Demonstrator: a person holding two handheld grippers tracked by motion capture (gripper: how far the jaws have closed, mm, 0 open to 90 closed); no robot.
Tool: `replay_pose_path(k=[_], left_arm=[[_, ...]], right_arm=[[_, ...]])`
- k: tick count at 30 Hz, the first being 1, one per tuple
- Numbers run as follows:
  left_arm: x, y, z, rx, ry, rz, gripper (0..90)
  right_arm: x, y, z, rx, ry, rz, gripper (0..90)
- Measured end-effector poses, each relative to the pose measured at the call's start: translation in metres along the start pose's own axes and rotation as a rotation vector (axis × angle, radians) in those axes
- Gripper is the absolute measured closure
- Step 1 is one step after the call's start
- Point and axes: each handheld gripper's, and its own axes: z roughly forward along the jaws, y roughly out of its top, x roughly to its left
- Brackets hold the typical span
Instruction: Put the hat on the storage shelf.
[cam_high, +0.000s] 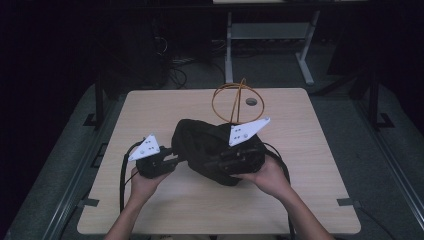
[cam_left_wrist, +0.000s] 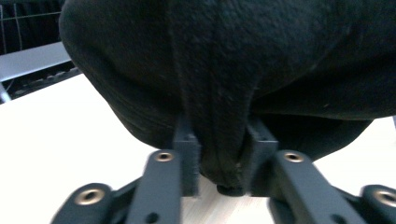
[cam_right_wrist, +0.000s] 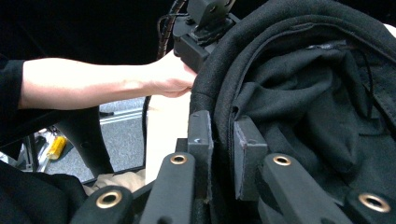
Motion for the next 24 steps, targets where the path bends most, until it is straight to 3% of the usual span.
replay_pose_path(k=[3,12,17,21,24], left_arm=[[0.001,0.006,-0.003,0.000,-0.002,0.003,81.9],[0.000,0.018,-0.012,-0.010,0.008,0.015,83.2],[-0.002,0.037,-0.019,-0.012,0.027,0.040,83.5],[-0.004,0.062,-0.028,-0.021,0.034,0.062,83.5],[-0.004,0.070,-0.030,-0.010,0.041,0.073,83.5]], right_arm=[[-0.001,-0.001,-0.001,-0.015,0.002,0.014,79.3],[-0.007,-0.007,-0.008,-0.045,0.003,0.043,75.9],[-0.010,-0.009,-0.011,-0.068,0.001,0.049,73.0],[-0.013,-0.010,-0.019,-0.133,0.003,0.067,63.2],[-0.019,-0.013,-0.026,-0.170,0.025,0.095,55.0]])
